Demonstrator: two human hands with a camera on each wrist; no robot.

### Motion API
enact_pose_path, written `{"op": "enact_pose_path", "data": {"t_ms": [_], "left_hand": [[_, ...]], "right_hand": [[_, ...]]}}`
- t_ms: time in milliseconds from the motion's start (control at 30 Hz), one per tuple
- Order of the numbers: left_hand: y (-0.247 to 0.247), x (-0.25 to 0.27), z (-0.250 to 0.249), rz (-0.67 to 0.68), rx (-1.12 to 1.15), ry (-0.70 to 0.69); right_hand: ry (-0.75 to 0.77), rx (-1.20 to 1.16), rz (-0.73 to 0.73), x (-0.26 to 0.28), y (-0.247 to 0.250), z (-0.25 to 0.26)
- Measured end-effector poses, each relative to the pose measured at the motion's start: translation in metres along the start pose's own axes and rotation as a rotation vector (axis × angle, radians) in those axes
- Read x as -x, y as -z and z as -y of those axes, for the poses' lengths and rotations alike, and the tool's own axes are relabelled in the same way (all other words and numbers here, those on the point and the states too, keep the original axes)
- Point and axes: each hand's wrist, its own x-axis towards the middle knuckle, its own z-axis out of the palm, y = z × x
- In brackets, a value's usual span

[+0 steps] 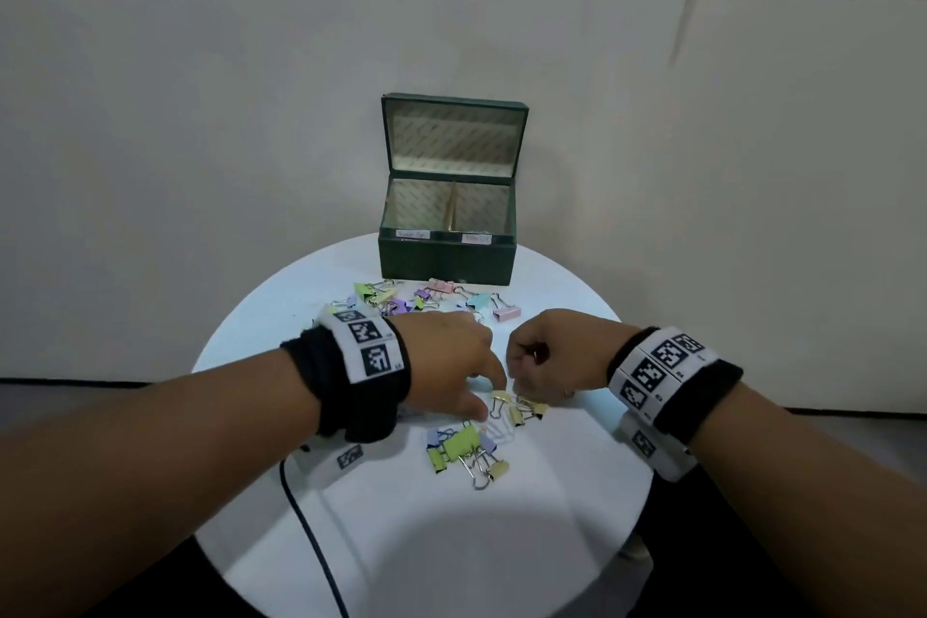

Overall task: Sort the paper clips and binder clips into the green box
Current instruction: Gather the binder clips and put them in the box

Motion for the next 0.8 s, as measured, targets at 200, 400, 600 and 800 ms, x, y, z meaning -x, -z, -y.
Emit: {"op": "enact_pose_path", "data": {"t_ms": [200,400,600,800], "left_hand": [[-0.003,0.004,-0.001,-0.045,-0.033,0.117],[0.011,0.013,0.017,-0.066,0.018,0.217],[-0.001,0.014,0.016,-0.013,0.044,0.118],[-0.007,0.011,0.006,-0.077,0.021,-0.002]], "right_hand": [[0.036,0.037,0.047,0.006,-0.005,-0.005],[0.004,0.036,-0.015,0.002,-0.006,-0.001],[0.049,0.076,-0.132,-0.001,-0.005,0.002],[0.036,0.100,-0.204,-0.005,-0.003,-0.004]]}}
